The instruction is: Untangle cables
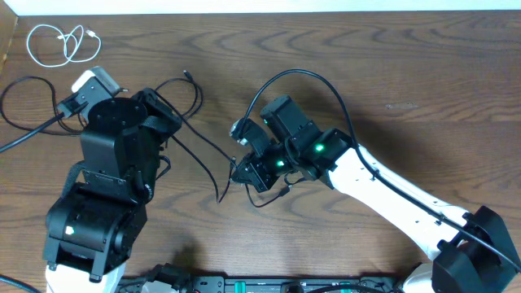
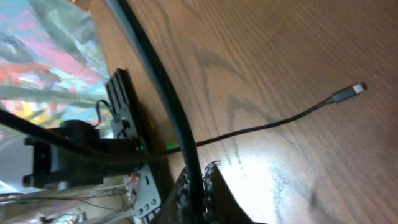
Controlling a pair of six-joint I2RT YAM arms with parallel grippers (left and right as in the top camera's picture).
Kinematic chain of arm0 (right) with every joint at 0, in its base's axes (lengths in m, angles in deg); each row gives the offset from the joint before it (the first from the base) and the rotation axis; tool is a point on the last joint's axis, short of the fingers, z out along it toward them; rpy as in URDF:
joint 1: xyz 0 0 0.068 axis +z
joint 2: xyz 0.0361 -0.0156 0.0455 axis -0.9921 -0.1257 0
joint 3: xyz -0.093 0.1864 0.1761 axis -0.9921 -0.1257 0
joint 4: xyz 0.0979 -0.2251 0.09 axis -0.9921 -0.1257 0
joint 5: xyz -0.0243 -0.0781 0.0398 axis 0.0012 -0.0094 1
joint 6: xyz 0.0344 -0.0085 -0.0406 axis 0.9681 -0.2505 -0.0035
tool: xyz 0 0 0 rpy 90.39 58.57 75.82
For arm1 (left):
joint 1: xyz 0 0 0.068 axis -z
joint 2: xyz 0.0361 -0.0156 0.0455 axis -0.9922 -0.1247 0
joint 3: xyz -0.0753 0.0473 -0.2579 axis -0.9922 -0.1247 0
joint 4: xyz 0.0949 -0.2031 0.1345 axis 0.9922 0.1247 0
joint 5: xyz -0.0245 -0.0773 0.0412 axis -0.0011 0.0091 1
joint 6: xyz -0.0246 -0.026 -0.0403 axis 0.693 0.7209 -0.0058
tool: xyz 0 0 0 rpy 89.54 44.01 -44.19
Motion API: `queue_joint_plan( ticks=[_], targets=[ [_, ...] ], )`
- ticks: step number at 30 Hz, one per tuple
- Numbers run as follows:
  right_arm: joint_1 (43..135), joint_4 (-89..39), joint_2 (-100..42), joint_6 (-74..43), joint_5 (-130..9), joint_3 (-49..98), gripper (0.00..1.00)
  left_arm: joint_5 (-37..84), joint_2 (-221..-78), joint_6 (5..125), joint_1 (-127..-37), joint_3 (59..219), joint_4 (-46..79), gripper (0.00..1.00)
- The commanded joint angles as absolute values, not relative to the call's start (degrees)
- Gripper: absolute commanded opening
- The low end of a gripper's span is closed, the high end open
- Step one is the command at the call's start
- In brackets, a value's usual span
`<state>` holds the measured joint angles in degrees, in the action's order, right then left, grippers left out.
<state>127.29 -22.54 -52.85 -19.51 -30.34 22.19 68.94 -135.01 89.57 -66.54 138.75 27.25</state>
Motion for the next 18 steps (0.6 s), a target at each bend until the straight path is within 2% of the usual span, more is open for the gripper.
queue_joint_plan(
  ticks=[1,8,12,18],
  targets=[
    [127.7,-22.9,-52.3,-20.3,-32.0,22.6,0.06,70.2,-134.8,90.7,-67.4,139.1,28.1,0.07],
    [127.8,-23.3,-52.3,-20.3,-33.7,22.6,0.37,70.2,-134.8,90.7,-67.5,139.1,32.1,0.07],
    [127.8,-23.4,-52.3,-21.0,-34.0,22.6,0.45,70.2,-134.9,90.7,-68.8,139.1,34.0,0.08],
    [127.8,-23.5,-52.3,-21.4,-34.2,22.6,0.50,67.1,-134.9,89.3,-73.8,139.1,36.3,0.07]
  ],
)
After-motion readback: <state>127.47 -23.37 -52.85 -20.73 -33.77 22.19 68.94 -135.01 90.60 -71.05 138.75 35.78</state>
